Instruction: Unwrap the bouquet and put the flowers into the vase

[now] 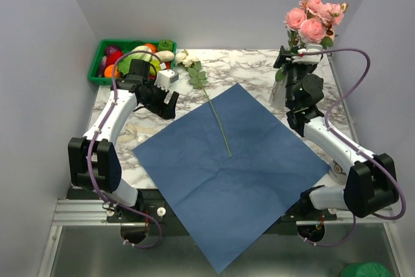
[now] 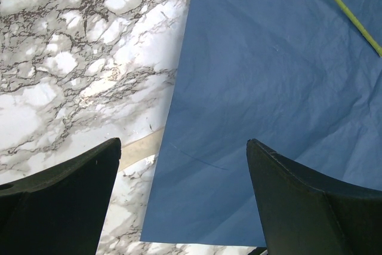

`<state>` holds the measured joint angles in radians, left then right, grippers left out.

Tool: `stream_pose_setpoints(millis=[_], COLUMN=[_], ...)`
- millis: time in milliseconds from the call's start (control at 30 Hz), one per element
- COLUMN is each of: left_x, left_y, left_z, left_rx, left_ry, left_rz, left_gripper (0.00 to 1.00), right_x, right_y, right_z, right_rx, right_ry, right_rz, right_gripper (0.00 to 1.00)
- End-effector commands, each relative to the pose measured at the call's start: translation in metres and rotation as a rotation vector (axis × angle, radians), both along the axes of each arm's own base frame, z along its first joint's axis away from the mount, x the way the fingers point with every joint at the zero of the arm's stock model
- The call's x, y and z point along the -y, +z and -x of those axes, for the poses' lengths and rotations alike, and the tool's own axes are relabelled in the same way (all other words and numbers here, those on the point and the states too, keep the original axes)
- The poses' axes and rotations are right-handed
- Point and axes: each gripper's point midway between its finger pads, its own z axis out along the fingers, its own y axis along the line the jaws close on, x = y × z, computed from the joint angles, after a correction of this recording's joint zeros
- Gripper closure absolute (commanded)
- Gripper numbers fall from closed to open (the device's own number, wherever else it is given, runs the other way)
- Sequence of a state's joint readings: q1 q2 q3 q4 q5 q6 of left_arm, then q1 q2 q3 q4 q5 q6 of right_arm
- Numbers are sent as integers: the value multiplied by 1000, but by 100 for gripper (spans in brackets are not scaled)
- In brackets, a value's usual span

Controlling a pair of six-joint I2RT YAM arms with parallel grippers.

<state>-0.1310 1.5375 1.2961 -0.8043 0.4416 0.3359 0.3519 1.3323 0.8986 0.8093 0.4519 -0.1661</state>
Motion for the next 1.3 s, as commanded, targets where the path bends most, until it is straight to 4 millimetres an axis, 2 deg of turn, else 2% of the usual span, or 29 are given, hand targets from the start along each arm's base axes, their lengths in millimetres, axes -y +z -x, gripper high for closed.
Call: stream_pose_setpoints(millis=[0,33,67,133,233,333,367,500,567,600,667,700,767,800,833,933,1000,1033,1067,1167,1267], left_x=[4,5,4,4,4,7,7,12,11,11,10,5,1,0,-6,-11,-11,-11,-11,-12,-14], left_y=[12,13,16,18,20,22,24,33,36,38,44,47,53,55,56,55,53,52,52,52,51], left_z=[-1,0,0,1,1,2,2,2,2,1,0,-2,-5,-6,-7,-8,-8,-7,-7,-6,-6], left_rx=[28,27,33,42,47,44,47,37,32,37,44,51,54,53,55,54,49,43,45,47,50], left_ry=[-8,-10,-9,-12,-15,-22,-21,-26,-21,-20,-12,2,20,26,42,54,52,52,50,52,49], left_rz=[38,40,40,39,42,55,62,109,119,122,142,154,177,191,193,183,182,180,180,175,162], left_gripper=[5,5,5,5,5,5,5,5,5,5,5,4,3,3,3,2,2,2,2,2,2], right_x=[-20,-20,-24,-30,-42,-79,-104,-163,-182,-196,-208,-218,-224,-233,-239,-253,-257,-263,-262,-263,-267], right_y=[-24,-29,-44,-49,-72,-95,-103,-140,-145,-167,-182,-199,-220,-213,-235,-256,-267,-262,-281,-295,-299], right_z=[-6,-5,-3,3,21,44,55,68,65,60,52,41,34,26,21,10,3,-5,-9,-24,-32], right_rx=[-180,-209,-287,-338,-442,-499,-521,-653,-713,-783,-845,-905,-991,-983,-1027,-1064,-1086,-1073,-1116,-1150,-1168], right_ry=[55,52,61,73,80,176,237,451,518,549,564,557,541,554,556,578,578,587,577,579,591], right_rz=[-8,-17,-2,-19,-36,1,27,78,85,108,137,166,202,203,221,245,266,266,279,254,243], right_gripper=[18,17,16,13,9,8,8,8,8,7,7,7,7,7,7,8,10,12,14,17,19])
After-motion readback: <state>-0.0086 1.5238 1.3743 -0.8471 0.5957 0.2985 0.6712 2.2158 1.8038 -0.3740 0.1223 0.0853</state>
